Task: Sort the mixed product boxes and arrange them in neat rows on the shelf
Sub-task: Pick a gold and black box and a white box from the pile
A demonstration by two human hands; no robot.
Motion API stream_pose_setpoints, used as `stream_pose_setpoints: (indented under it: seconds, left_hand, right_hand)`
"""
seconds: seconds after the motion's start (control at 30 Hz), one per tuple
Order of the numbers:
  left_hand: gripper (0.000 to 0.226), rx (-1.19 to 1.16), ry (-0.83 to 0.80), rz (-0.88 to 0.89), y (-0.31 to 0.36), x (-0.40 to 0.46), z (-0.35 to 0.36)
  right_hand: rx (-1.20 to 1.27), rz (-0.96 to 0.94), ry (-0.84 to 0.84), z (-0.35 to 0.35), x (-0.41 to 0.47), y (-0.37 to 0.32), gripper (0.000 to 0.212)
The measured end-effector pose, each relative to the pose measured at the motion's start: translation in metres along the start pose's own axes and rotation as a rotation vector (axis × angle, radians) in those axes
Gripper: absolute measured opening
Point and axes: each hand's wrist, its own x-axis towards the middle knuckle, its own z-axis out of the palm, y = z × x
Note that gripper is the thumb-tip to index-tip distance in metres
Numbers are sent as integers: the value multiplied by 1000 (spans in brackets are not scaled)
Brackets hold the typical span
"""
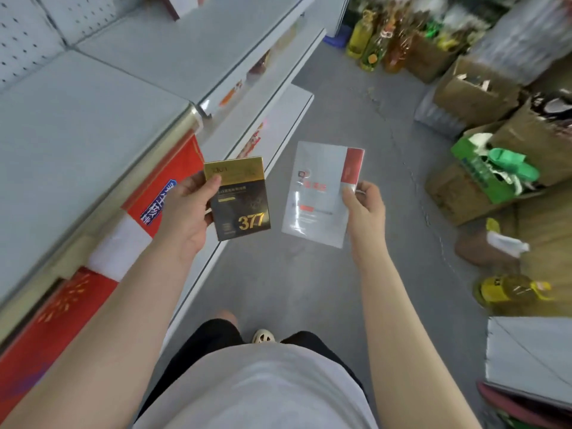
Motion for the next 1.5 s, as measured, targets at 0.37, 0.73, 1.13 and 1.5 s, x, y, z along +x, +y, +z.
stream_pose_setpoints:
  seconds: [0.37, 0.73, 1.13, 1.5]
  left_hand:
    - [10, 71, -29, 51, 41, 163, 131]
    - [8, 67, -35, 78, 121, 327, 255]
    - [18, 15, 73, 133, 146, 490, 419]
    - [11, -35, 158, 199, 161, 616, 547]
  right_hand:
    - [-14, 41, 42, 18, 187, -38, 10]
    - [-3, 12, 45, 63, 382, -112, 12]
    - [-2, -31, -104, 63, 636, -153, 15]
    - [-95, -103, -256, 70, 852, -215, 22]
